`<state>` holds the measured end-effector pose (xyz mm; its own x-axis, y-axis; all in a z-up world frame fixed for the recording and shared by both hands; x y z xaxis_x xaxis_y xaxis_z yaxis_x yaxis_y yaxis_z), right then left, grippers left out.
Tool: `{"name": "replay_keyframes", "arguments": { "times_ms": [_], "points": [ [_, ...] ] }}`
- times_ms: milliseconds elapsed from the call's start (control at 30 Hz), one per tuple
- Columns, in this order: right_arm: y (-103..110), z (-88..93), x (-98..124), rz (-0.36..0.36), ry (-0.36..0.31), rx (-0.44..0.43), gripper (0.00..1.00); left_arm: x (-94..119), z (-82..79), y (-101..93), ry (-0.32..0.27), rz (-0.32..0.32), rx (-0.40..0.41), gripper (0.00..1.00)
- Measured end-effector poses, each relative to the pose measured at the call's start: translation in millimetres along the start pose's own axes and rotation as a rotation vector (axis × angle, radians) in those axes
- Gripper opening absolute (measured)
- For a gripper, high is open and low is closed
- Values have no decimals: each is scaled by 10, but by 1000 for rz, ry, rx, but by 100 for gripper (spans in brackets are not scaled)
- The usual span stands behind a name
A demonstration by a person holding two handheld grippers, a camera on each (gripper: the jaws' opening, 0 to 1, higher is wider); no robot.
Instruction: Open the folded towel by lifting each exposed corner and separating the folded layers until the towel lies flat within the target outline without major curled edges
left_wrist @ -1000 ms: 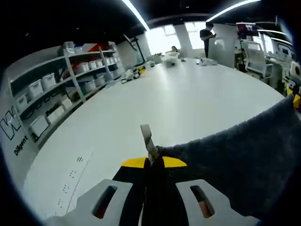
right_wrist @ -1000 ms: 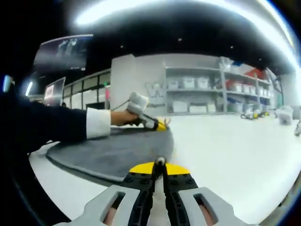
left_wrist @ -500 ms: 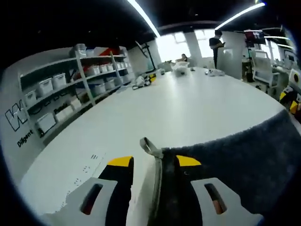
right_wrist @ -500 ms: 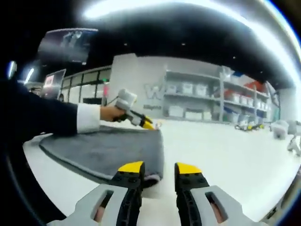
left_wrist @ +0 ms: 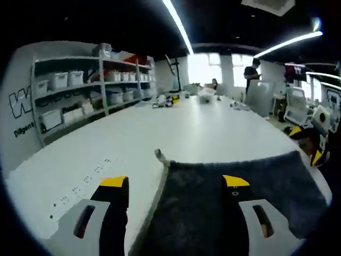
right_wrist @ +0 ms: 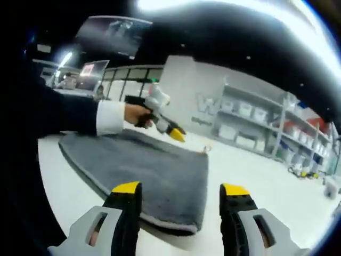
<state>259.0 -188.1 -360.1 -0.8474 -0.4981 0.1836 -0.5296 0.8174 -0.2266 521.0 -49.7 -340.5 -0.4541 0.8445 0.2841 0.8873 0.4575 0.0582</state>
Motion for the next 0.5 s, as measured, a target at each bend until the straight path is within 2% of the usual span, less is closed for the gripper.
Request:
{"name": "replay_keyframes", "arguments": {
  "times_ms": [67,133,200,233,300,367,500],
  "points": [
    [-56,-39,-13,-13,-23,-16,62,25,-18,3,-1,5,99,88],
    [-83,-60,-35,-35,-30,-29,67,66,14,-59,27,30,146,98],
    [-99,-64,-79,-69,-16,-33,74,100,52,-89,51,22,140,99],
    [-95,-40,-110,-102,25,-35,76,131,77,-106,54,7,113,99],
    [-113,-58,-153,-116,46,-45,82,169,90,-109,45,-20,95,99],
    [-130,-145,-190,-128,36,-43,87,236,103,-121,47,-37,92,98],
    [-100,-280,-260,-173,11,-112,98,383,40,-104,-2,-57,133,92]
  ]
}}
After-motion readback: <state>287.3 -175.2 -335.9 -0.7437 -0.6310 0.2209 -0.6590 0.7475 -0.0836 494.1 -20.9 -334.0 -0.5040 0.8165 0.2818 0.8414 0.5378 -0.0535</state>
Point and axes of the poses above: the point that each gripper's makers call its tool centre point, and the gripper's own axes: x roughly backward along the fingers, y roughly to its left, z roughly out of its underside, the point moved 6 cm from there along x, roughly backward along the fingers, and after that the axes turned 12 degrees about -z, right-handed, at the moved point
